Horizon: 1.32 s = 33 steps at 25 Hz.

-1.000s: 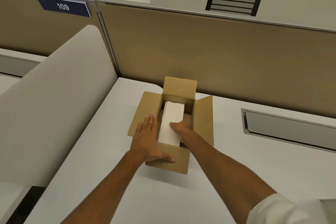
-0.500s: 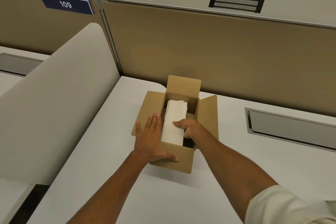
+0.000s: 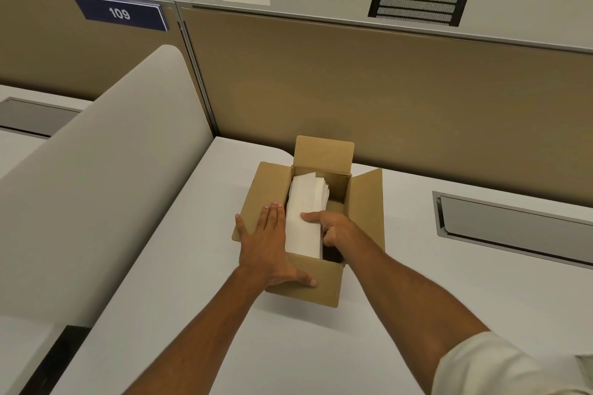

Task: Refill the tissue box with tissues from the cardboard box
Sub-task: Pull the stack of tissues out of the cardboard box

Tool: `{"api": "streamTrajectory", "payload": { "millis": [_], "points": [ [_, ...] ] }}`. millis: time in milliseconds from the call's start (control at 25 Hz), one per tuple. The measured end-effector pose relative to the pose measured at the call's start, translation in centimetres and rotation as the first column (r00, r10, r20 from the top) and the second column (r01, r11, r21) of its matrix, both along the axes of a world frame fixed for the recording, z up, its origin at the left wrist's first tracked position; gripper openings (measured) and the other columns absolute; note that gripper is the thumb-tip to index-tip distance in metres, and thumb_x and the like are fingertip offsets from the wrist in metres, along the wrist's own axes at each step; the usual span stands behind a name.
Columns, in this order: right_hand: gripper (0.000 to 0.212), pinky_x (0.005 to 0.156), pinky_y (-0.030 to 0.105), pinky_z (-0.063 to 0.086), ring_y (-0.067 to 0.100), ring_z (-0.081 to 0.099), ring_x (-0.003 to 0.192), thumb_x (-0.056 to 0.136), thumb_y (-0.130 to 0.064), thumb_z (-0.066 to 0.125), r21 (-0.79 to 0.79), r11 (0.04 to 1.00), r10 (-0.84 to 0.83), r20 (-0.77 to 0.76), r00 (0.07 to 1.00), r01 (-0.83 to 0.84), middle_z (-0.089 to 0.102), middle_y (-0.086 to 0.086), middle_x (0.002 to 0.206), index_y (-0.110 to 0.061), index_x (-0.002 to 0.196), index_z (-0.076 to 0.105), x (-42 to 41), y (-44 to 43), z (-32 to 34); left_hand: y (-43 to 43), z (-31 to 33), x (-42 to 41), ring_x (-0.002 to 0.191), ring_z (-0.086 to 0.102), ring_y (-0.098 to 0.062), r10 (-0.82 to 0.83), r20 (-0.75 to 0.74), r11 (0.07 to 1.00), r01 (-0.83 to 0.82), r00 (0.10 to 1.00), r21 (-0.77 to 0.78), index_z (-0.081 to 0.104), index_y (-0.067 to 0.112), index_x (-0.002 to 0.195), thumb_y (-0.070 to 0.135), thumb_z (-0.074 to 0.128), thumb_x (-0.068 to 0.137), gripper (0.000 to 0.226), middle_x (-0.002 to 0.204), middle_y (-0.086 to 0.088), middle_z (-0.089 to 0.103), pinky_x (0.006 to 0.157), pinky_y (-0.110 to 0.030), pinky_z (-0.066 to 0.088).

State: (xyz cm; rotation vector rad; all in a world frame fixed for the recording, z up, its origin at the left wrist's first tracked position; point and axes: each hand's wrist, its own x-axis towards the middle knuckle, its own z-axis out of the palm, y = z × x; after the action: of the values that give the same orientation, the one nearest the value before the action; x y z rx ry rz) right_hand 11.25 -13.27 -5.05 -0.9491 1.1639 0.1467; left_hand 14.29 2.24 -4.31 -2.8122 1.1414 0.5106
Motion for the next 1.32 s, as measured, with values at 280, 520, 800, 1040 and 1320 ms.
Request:
{"api": "streamTrajectory", "payload": {
  "millis": [280, 520, 800, 1040, 1320],
  "points": [
    [0.057, 0.095, 0.049, 0.049, 0.035, 0.059, 0.101, 0.069, -0.004, 0.083, -0.011, 1.000, -0.015, 0.060, 0.998, 0.016, 0.061, 0.020, 0.123, 0.002, 0.120, 0.057, -0.2, 0.3, 0.3, 0.0, 0.0, -0.1, 0.150, -0.013, -0.026, 0.007, -0.001, 1.000, -0.007, 1.000, 0.007, -0.021, 0.014, 0.150, 0.096, 0.049, 0.043, 0.151, 0.163, -0.003, -0.017, 0.111, -0.072, -0.007],
    [0.021, 0.100, 0.048, 0.044, 0.033, 0.055, 0.102, 0.076, -0.001, 0.076, 0.039, 0.997, -0.067, 0.141, 0.988, 0.062, 0.059, 0.018, 0.109, -0.003, 0.086, 0.058, -1.0, 0.3, 2.0, -0.2, 0.1, -0.1, 0.151, -0.011, -0.026, 0.027, -0.010, 1.000, -0.027, 1.000, 0.002, -0.021, 0.015, 0.150, 0.095, 0.051, 0.043, 0.152, 0.163, -0.003, -0.015, 0.111, -0.071, -0.008],
    [0.027, 0.103, 0.055, 0.044, 0.033, 0.058, 0.106, 0.075, -0.003, 0.077, 0.048, 0.995, -0.095, 0.244, 0.965, 0.085, 0.062, 0.016, 0.113, -0.007, 0.095, 0.060, -2.2, 0.0, 4.6, 0.5, 0.3, -1.1, 0.150, -0.014, -0.027, 0.085, -0.018, 0.995, -0.086, 0.996, -0.059, -0.025, 0.013, 0.148, 0.094, 0.050, 0.045, 0.151, 0.162, -0.005, -0.017, 0.114, -0.064, -0.014],
    [0.043, 0.103, 0.055, 0.045, 0.034, 0.059, 0.111, 0.078, -0.006, 0.076, 0.034, 0.992, -0.123, 0.427, 0.896, 0.120, 0.063, 0.016, 0.119, -0.009, 0.116, 0.057, -5.1, -0.8, 8.2, 1.1, 1.3, -1.7, 0.151, -0.008, -0.026, 0.099, -0.029, 0.991, -0.102, 0.995, -0.086, -0.017, 0.015, 0.151, 0.095, 0.048, 0.046, 0.147, 0.164, -0.004, -0.009, 0.115, -0.062, -0.014],
    [0.038, 0.099, 0.058, 0.042, 0.034, 0.056, 0.117, 0.081, -0.007, 0.072, 0.158, 0.949, -0.316, 0.515, 0.797, 0.274, 0.062, 0.015, 0.124, -0.013, 0.116, 0.058, -13.5, -2.3, 11.1, -1.3, 4.7, -5.5, 0.137, 0.040, -0.027, 0.172, -0.194, 0.872, -0.241, 0.966, -0.426, 0.027, 0.018, 0.147, 0.021, 0.073, 0.082, 0.080, 0.151, -0.006, 0.039, 0.114, -0.046, 0.031]
  ]
}}
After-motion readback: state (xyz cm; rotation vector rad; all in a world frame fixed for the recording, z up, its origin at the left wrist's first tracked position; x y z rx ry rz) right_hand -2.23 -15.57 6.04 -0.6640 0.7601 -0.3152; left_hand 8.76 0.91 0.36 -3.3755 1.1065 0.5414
